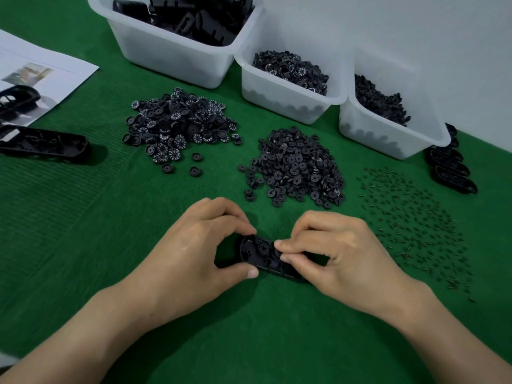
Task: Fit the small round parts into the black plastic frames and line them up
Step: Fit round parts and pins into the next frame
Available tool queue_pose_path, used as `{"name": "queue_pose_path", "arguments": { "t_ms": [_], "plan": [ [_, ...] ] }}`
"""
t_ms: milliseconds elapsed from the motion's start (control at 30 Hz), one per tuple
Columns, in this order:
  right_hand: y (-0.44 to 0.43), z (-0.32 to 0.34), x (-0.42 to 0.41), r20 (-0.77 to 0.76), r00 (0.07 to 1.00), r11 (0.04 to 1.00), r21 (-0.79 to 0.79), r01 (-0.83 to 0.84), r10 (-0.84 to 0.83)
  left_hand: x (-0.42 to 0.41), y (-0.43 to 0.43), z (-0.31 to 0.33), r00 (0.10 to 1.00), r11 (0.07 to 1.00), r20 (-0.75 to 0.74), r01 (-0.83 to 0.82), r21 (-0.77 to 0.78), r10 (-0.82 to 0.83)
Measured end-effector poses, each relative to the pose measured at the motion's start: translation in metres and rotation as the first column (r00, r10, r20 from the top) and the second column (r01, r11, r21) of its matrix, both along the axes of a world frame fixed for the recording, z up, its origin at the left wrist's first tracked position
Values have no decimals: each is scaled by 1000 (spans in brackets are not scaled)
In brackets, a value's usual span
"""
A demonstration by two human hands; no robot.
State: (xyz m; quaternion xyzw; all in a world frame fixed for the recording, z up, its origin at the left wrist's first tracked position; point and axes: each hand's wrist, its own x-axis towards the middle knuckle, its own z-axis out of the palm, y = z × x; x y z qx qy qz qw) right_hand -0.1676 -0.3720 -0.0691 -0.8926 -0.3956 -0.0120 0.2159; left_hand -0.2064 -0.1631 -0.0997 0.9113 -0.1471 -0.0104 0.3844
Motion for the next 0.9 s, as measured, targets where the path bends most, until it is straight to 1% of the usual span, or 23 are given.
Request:
{"name": "queue_pose_path", "arguments": {
  "t_ms": [67, 167, 200, 233, 267, 300, 333, 400, 467, 533, 600, 667, 733, 800, 867, 900],
  "plan": [
    [1, 0, -1, -11, 1000, 1000, 10, 3, -3, 0, 0, 0, 1000, 1000, 0, -3, -2, 3],
    [3, 1, -5, 62, 998, 995, -100, -23, 30, 0, 0, 0, 1000, 1000, 2, -3, 5, 3],
    [2, 3, -4, 32, 999, 994, -109, -23, 26, 0, 0, 0, 1000, 1000, 3, 0, 7, 0],
    [1, 5, -1, -42, 999, 996, -88, -1, -3, 0, 0, 0, 1000, 1000, 3, 5, 9, -5],
    [0, 7, 3, -131, 990, 998, -48, 51, -57, 0, 0, 0, 1000, 1000, 1, 9, 13, -9],
    [-1, 7, 8, -186, 975, 992, -4, 125, -123, 0, 1, 1, 1000, 1000, -2, 12, 15, -12],
    [-2, 5, 13, -200, 959, 977, 32, 211, -201, 0, 1, 1, 1000, 1000, -4, 12, 14, -12],
    [2, 0, 22, -177, 927, 938, 42, 344, -331, 0, 0, 1, 1000, 1000, -5, 11, 12, -11],
    [10, -6, 27, -120, 923, 930, -25, 367, -367, 0, 0, 1, 1000, 1000, 0, 9, 17, -9],
    [19, -10, 32, -54, 925, 924, -83, 372, -377, 0, 0, 1, 1000, 1000, 6, 7, 22, -7],
    [27, -10, 37, -5, 919, 916, -86, 392, -394, 0, 0, 0, 1000, 1000, 12, 6, 22, -6],
    [34, -10, 39, -2, 918, 916, -68, 396, -397, 0, 0, 0, 1000, 1000, 14, 3, 22, -3],
    [35, -10, 39, -24, 924, 923, -55, 381, -382, 0, 0, 0, 1000, 1000, 15, 1, 18, -1],
    [27, -5, 36, -89, 926, 930, -2, 367, -366, 0, 0, 1, 1000, 1000, 14, 4, 14, -4],
    [12, 3, 28, -188, 938, 946, 87, 312, -291, -1, 0, 0, 1000, 1000, 12, 6, 9, -6],
    [4, 6, 22, -221, 947, 959, 105, 262, -235, -1, 1, 0, 1000, 1000, 11, 6, 7, -6]
  ]
}}
